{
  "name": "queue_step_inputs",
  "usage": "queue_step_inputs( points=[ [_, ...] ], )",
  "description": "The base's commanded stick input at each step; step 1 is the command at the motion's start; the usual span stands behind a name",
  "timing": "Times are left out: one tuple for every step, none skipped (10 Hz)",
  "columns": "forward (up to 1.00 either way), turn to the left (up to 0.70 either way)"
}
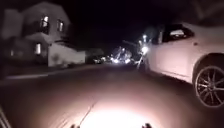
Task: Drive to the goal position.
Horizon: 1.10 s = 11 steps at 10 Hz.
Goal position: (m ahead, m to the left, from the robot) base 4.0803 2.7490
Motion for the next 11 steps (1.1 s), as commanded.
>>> queue_step_inputs(
  points=[
    [0.85, 0.00],
    [0.85, 0.00],
    [0.85, 0.00],
    [0.85, 0.00],
    [0.85, 0.00],
    [0.85, 0.00],
    [0.85, 0.00],
    [0.85, 0.00],
    [0.85, 0.00],
    [0.85, 0.00],
    [0.85, 0.00]
  ],
)
